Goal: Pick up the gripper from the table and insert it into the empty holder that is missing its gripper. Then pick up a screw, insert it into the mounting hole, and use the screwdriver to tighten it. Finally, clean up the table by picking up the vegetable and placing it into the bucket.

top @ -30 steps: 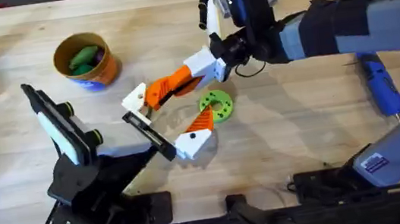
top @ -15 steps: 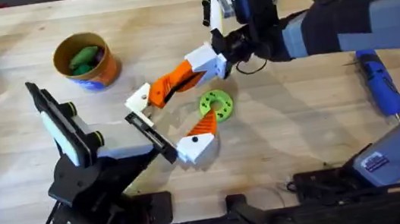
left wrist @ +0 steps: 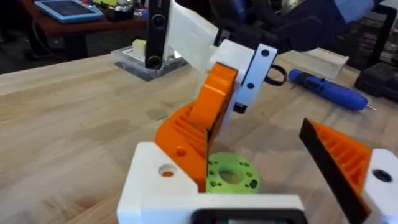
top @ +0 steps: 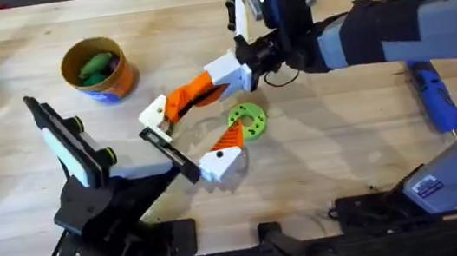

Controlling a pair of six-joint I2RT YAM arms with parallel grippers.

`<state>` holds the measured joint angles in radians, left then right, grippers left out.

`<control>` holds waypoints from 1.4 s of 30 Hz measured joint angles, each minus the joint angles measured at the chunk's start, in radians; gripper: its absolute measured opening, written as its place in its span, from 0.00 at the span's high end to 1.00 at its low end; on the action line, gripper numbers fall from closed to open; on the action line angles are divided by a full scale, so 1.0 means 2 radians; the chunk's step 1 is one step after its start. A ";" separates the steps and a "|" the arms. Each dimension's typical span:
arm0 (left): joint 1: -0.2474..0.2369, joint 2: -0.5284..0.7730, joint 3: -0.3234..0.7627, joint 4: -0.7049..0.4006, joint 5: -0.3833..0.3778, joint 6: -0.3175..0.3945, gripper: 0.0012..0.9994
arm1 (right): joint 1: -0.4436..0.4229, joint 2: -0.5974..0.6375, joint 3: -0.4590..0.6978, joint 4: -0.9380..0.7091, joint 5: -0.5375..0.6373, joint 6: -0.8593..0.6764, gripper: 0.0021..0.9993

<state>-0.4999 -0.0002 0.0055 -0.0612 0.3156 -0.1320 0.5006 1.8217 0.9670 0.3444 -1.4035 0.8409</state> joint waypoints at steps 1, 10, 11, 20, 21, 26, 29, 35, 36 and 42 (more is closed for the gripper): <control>0.001 0.000 0.000 0.000 -0.004 -0.001 0.01 | 0.002 0.002 0.002 0.001 0.001 0.001 0.99; 0.005 0.000 0.000 -0.003 -0.037 -0.008 0.01 | 0.012 0.034 0.031 0.011 -0.005 0.010 0.99; 0.005 0.000 0.000 -0.003 -0.039 -0.008 0.01 | 0.012 0.037 0.034 0.012 -0.006 0.011 0.99; 0.004 0.000 0.000 -0.001 -0.022 -0.004 0.01 | 0.002 0.044 0.040 0.010 -0.035 0.013 0.99; 0.004 0.000 0.000 -0.001 -0.016 -0.004 0.01 | 0.000 0.046 0.040 0.010 -0.041 0.013 0.99; 0.002 0.000 0.000 0.002 0.023 0.000 0.01 | -0.001 0.050 0.040 0.008 -0.060 0.013 0.99; 0.002 0.000 0.000 0.002 0.029 0.001 0.01 | -0.001 0.051 0.040 0.007 -0.060 0.013 0.99; 0.002 0.000 0.000 0.002 0.031 0.001 0.01 | 0.001 0.051 0.040 0.006 -0.060 0.014 0.99; 0.002 0.000 0.000 0.002 0.031 0.001 0.01 | 0.003 0.051 0.040 0.006 -0.060 0.014 0.99; 0.003 0.000 0.000 0.002 0.031 0.001 0.01 | 0.020 0.051 0.040 0.007 -0.059 0.018 0.99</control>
<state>-0.4946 -0.0002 0.0055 -0.0570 0.3779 -0.1309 0.5411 1.9228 1.0466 0.3593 -1.5225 0.8761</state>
